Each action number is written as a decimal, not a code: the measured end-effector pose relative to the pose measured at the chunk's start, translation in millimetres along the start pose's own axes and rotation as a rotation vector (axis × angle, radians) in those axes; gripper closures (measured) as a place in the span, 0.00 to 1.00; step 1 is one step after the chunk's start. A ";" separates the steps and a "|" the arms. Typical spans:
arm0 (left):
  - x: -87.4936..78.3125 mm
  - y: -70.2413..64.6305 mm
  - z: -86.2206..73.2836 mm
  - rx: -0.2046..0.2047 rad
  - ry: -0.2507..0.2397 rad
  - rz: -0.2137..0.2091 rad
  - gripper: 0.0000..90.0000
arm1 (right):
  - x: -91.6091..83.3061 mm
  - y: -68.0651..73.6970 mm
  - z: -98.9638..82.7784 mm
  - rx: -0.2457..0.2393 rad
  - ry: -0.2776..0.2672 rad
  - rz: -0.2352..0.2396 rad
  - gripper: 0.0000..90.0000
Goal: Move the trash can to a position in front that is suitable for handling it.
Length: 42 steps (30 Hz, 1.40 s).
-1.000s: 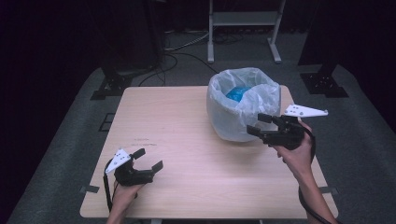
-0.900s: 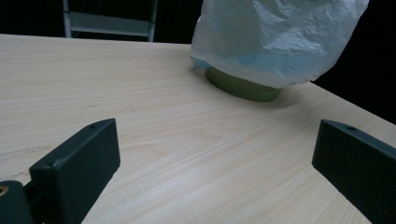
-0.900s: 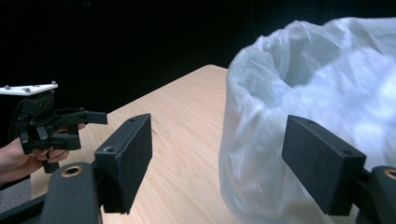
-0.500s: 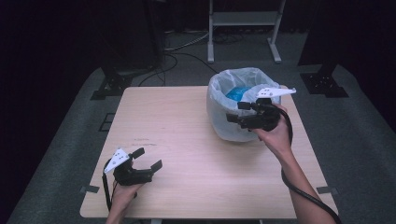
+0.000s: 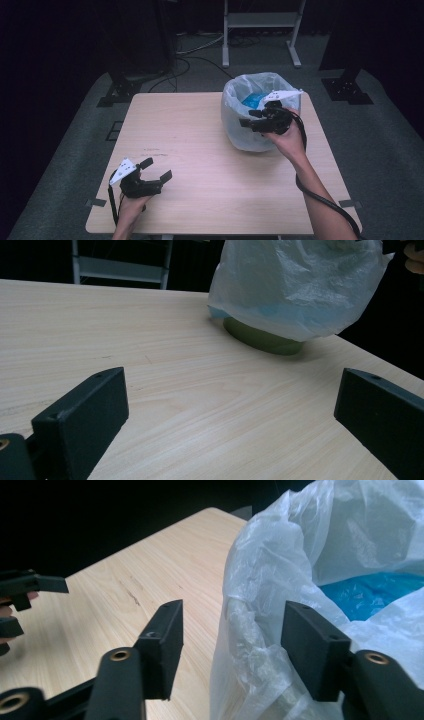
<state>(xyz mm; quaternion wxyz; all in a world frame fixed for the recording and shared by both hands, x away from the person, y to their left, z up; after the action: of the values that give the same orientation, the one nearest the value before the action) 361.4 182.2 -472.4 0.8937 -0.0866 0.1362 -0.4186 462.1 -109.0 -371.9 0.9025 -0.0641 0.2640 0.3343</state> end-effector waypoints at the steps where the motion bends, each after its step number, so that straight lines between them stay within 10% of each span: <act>1: 0.0 -0.1 0.1 0.001 0.001 -0.001 0.00 | 1.4 -0.1 -0.7 0.001 0.009 -0.003 0.52; 21: -5.3 2.4 6.1 0.002 -0.014 0.012 0.00 | 2.6 7.6 1.6 -0.032 0.055 0.004 0.86; 42: -4.8 1.6 7.0 0.003 -0.012 0.010 0.00 | 6.2 8.8 -1.2 -0.096 0.146 -0.015 0.84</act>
<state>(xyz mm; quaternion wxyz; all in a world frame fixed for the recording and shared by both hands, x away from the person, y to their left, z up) 361.9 187.2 -465.3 0.8966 -0.0868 0.1307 -0.4141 459.9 -99.1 -375.7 0.8793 -0.1335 0.3121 0.3340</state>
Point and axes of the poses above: each handheld gripper's, and its own axes: x roughly forward along the jaws, z roughly out of its top, y roughly to its left, the point moved 10 cm from there along x, roughly forward along the jaws, and after that the axes turned 10 degrees about -z, right-handed, at the moved point
